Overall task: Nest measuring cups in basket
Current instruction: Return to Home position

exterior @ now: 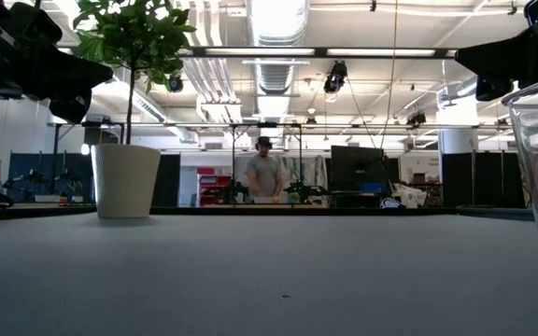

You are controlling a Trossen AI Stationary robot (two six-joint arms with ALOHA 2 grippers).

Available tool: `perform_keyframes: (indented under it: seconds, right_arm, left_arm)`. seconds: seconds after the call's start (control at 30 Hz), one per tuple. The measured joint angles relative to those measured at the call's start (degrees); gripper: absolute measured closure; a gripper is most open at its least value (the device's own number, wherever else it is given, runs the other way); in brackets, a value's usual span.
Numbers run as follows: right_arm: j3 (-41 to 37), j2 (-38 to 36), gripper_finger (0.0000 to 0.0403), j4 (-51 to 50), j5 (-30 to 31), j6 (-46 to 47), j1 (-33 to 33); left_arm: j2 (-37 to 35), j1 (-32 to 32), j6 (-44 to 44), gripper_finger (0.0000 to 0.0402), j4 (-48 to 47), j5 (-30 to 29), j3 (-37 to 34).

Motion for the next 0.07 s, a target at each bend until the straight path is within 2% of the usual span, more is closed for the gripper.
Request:
perform_keyframes:
  seconds: [0.07]
  right_arm:
    - [0.0, 0.0, 0.0394, 0.0, 0.0, 0.02, 0.0]
  left_arm:
    - [0.0, 0.02, -0.01, 0.0402, 0.0, 0.01, 0.0]
